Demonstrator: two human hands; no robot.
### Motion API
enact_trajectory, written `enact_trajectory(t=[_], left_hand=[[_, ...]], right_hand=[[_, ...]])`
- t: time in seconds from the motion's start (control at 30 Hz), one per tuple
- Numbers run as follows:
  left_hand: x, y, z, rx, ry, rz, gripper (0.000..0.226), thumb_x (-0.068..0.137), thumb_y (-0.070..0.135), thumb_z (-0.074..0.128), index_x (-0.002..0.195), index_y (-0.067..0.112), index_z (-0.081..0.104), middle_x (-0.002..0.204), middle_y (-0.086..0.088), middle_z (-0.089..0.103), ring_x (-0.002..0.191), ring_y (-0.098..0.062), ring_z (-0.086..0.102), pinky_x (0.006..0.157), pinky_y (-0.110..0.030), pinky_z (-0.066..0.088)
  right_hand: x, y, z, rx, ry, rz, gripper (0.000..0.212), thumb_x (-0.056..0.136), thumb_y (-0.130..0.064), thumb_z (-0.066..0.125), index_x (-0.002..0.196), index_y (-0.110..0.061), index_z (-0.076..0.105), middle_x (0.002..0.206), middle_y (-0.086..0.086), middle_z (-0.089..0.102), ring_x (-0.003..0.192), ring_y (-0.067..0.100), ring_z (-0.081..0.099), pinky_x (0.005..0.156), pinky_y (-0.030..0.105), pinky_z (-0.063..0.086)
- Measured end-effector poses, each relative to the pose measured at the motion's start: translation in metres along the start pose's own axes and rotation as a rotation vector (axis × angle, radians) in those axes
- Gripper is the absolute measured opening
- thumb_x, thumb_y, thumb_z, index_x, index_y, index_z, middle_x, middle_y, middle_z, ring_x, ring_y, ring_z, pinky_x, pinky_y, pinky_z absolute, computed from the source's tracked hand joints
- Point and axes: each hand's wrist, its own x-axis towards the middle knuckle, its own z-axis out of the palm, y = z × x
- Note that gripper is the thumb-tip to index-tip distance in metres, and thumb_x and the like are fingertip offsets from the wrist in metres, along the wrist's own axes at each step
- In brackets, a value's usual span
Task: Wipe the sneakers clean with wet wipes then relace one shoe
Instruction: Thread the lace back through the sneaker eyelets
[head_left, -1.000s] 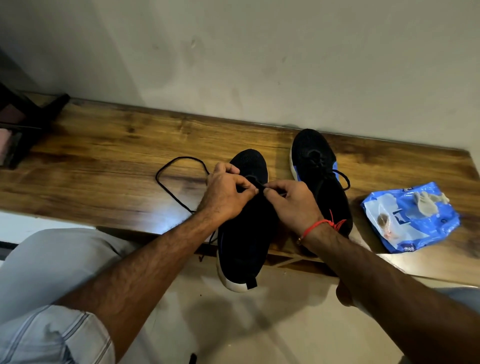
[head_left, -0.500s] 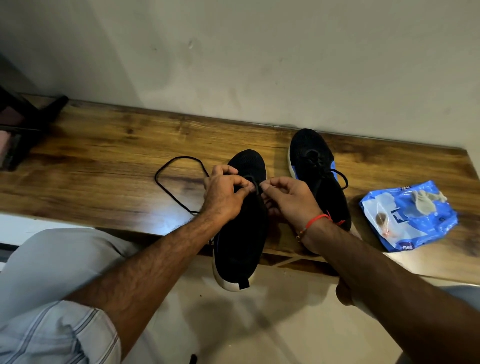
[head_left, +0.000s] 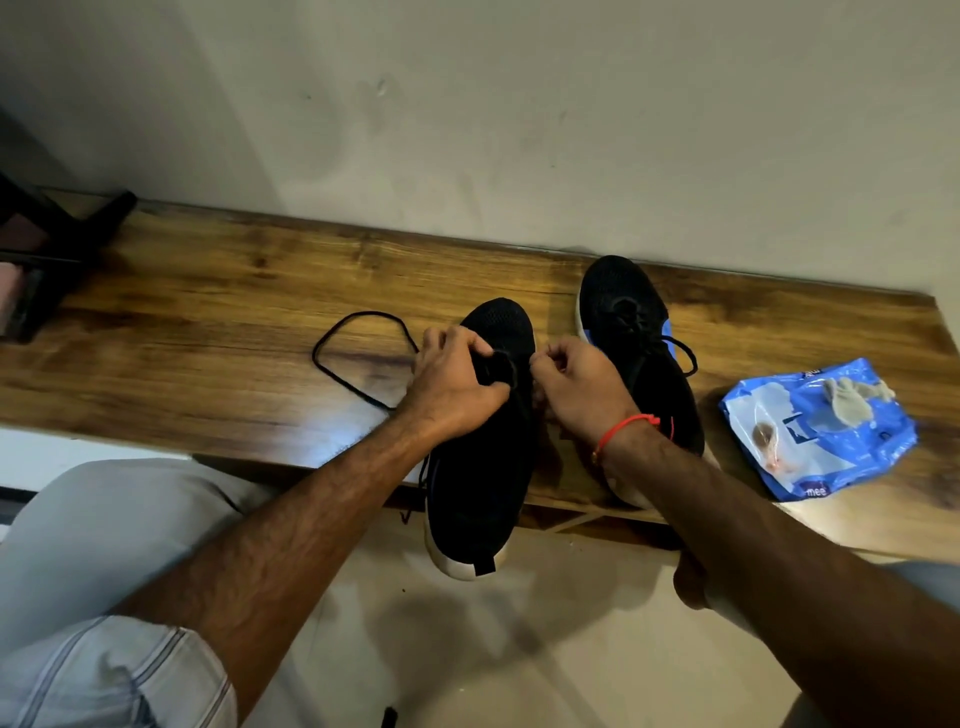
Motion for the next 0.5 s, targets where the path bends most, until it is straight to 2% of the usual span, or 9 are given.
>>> enact_trajectory(t=[0.07, 0.13, 0.2, 0.27, 0.3, 0.37, 0.43, 0.47, 0.5], left_hand=[[-0.002, 0.002, -0.004, -0.001, 0.022, -0.039, 0.047, 0.081, 0.027, 0.077, 0.112, 0.028, 0.041, 0.127, 0.000, 0.032, 0.124, -0.027, 0.044, 0.105, -0.041, 0.042], [-0.003, 0.002, -0.008, 0.064, 0.052, -0.083, 0.051, 0.080, 0.037, 0.075, 0.112, 0.031, 0.036, 0.126, 0.000, 0.029, 0.127, -0.026, 0.039, 0.106, -0.039, 0.034], [-0.005, 0.002, -0.013, 0.161, 0.082, -0.099, 0.054, 0.079, 0.047, 0.072, 0.117, 0.030, 0.037, 0.121, 0.003, 0.024, 0.127, -0.025, 0.033, 0.099, -0.038, 0.024], [-0.004, 0.000, -0.016, 0.208, 0.084, -0.077, 0.064, 0.079, 0.051, 0.070, 0.128, 0.027, 0.036, 0.126, 0.003, 0.023, 0.129, -0.026, 0.031, 0.096, -0.038, 0.021], [-0.004, -0.001, -0.017, 0.217, 0.073, -0.069, 0.070, 0.079, 0.052, 0.069, 0.133, 0.026, 0.034, 0.134, 0.001, 0.022, 0.131, -0.026, 0.029, 0.099, -0.040, 0.023], [-0.004, -0.002, -0.018, 0.219, 0.055, -0.074, 0.077, 0.080, 0.052, 0.068, 0.140, 0.026, 0.028, 0.147, 0.002, 0.016, 0.137, -0.027, 0.024, 0.108, -0.046, 0.024], [-0.004, -0.003, -0.018, 0.230, 0.043, -0.083, 0.083, 0.081, 0.054, 0.067, 0.146, 0.026, 0.023, 0.155, 0.002, 0.009, 0.141, -0.029, 0.021, 0.112, -0.050, 0.024], [-0.004, -0.003, -0.018, 0.243, 0.034, -0.087, 0.088, 0.081, 0.055, 0.067, 0.149, 0.026, 0.020, 0.158, 0.003, 0.005, 0.143, -0.031, 0.019, 0.113, -0.052, 0.024], [-0.004, -0.003, -0.018, 0.260, 0.025, -0.093, 0.093, 0.081, 0.057, 0.067, 0.152, 0.025, 0.016, 0.161, 0.003, 0.000, 0.145, -0.033, 0.016, 0.114, -0.054, 0.024]], right_hand=[[0.005, -0.009, -0.017, -0.089, 0.129, -0.100, 0.015, 0.095, -0.022, 0.054, 0.092, -0.011, 0.063, 0.082, 0.007, 0.067, 0.073, 0.020, 0.062, 0.068, 0.031, 0.049], [0.014, -0.018, -0.044, -0.110, 0.326, -0.179, 0.015, 0.094, -0.020, 0.055, 0.094, -0.008, 0.064, 0.085, 0.009, 0.069, 0.078, 0.024, 0.065, 0.072, 0.033, 0.051], [0.020, -0.022, -0.070, -0.163, 0.548, -0.274, 0.014, 0.092, -0.018, 0.057, 0.095, -0.005, 0.064, 0.090, 0.013, 0.069, 0.085, 0.030, 0.065, 0.079, 0.035, 0.048], [0.021, -0.019, -0.081, -0.291, 0.623, -0.404, 0.016, 0.090, -0.018, 0.056, 0.096, -0.004, 0.062, 0.094, 0.015, 0.066, 0.091, 0.035, 0.062, 0.082, 0.039, 0.046], [0.018, -0.018, -0.077, -0.391, 0.585, -0.475, 0.020, 0.089, -0.020, 0.054, 0.100, -0.005, 0.062, 0.099, 0.015, 0.065, 0.097, 0.037, 0.061, 0.084, 0.043, 0.046], [0.010, -0.015, -0.054, -0.630, 0.383, -0.571, 0.033, 0.090, -0.028, 0.053, 0.116, -0.010, 0.061, 0.119, 0.013, 0.062, 0.123, 0.039, 0.050, 0.097, 0.053, 0.040], [0.000, -0.014, -0.027, -0.910, 0.085, -0.540, 0.039, 0.097, -0.031, 0.052, 0.133, -0.016, 0.054, 0.139, 0.007, 0.055, 0.145, 0.034, 0.027, 0.112, 0.061, 0.020], [-0.003, -0.013, -0.017, -1.016, -0.021, -0.515, 0.036, 0.100, -0.031, 0.050, 0.134, -0.020, 0.054, 0.138, 0.005, 0.056, 0.147, 0.031, 0.025, 0.116, 0.062, 0.010], [-0.003, -0.012, -0.012, -1.073, -0.061, -0.504, 0.030, 0.100, -0.029, 0.050, 0.129, -0.024, 0.057, 0.131, 0.002, 0.060, 0.142, 0.027, 0.034, 0.117, 0.061, 0.005]])
